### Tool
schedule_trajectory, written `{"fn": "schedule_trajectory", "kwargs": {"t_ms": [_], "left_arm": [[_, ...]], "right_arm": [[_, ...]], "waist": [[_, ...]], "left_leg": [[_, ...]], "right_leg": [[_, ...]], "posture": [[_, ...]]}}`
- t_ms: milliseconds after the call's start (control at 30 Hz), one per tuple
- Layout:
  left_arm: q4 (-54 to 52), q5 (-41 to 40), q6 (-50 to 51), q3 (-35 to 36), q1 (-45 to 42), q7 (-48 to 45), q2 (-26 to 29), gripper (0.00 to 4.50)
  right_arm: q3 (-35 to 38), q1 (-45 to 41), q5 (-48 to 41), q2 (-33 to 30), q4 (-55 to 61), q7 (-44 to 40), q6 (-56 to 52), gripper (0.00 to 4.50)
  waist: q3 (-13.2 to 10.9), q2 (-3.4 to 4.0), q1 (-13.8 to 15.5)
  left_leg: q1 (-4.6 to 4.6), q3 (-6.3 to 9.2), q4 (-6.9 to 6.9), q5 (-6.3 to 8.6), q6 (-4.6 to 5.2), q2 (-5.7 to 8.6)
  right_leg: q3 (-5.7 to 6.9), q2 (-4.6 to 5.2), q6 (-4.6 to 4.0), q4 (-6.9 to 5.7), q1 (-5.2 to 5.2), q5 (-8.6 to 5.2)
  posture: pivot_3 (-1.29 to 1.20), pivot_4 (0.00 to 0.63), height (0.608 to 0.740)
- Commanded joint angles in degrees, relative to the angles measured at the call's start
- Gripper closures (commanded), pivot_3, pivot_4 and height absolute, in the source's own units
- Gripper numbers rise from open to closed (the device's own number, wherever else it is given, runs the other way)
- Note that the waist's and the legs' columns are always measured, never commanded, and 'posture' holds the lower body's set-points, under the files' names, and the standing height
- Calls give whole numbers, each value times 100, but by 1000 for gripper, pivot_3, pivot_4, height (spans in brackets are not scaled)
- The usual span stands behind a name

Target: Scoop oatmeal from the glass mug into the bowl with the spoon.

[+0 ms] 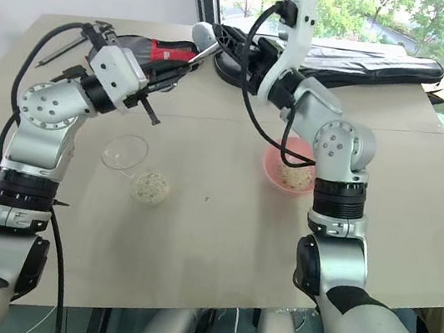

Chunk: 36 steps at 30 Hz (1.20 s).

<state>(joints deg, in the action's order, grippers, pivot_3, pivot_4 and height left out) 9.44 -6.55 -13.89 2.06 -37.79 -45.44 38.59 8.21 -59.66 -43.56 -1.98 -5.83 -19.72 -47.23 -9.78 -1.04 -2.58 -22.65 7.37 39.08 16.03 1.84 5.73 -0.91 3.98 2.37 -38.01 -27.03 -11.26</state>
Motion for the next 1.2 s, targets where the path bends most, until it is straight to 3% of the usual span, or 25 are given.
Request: {"fn": "schedule_trajectory", "kwargs": {"t_ms": [33, 133, 167, 433, 633, 767, 1000, 1200], "left_arm": [[-435, -76, -109, 138, -9, 44, 53, 3451], [-482, -11, -109, 194, 13, 142, 97, 2066], [-535, -25, -56, 238, 45, 166, 132, 2002], [-1268, -544, 825, 1273, 787, 546, 485, 2002], [-1841, -1426, 1547, 2712, 2924, -69, 760, 2002], [-1772, -1785, 1687, 3198, 4098, -459, 660, 2002], [-1488, -2085, 1695, 3204, 4854, -760, 323, 2002], [-1134, -1957, 1631, 2738, 4648, -891, 208, 2002]], "right_arm": [[122, -209, 4, 56, 31, 191, 109, 4500], [353, -322, -80, 155, -138, 439, 168, 4500], [456, -377, -92, 156, -233, 528, 208, 4500], [1210, -486, -271, -60, -654, 1101, 134, 4500], [1325, -38, -201, -361, -607, 1236, 3, 4500], [1313, 10, -199, -408, -651, 1248, 10, 4500], [1218, -63, -152, -399, -752, 1192, 43, 4500], [1183, -118, -182, -415, -707, 1195, -8, 4500]], "waist": [[0, 0, 3], [1, 1, -1], [1, 1, -3], [1, 3, -20], [3, 12, -137], [-2, 23, -144], [-2, 29, -51], [-2, 29, 33]], "left_leg": [[0, 0, 0, 0, 0, 0], [-1, 0, 1, 0, 0, 0], [-1, 0, 1, 0, 0, 0], [-1, -1, 0, 0, -1, -1], [3, -20, -10, 0, 0, -7], [7, -33, -12, 0, 1, -12], [23, -28, -13, 1, 2, -22], [54, -32, -18, 2, 3, -26]], "right_leg": [[0, 0, 0, 0, 0, 0], [-1, 0, 0, 0, 0, 0], [-1, 0, 0, 0, 0, 0], [-3, -2, 0, 2, -1, 0], [-21, -6, 0, 4, -4, 0], [-32, -11, -2, -4, -9, 1], [-30, -20, -21, 1, 8, 22], [-23, -26, -22, 3, 37, 23]], "posture": [[0, 150, 740], [0, 150, 740], [0, 150, 740], [0, 150, 740], [0, 150, 740], [0, 150, 740], [0, 150, 740], [0, 150, 740]]}}
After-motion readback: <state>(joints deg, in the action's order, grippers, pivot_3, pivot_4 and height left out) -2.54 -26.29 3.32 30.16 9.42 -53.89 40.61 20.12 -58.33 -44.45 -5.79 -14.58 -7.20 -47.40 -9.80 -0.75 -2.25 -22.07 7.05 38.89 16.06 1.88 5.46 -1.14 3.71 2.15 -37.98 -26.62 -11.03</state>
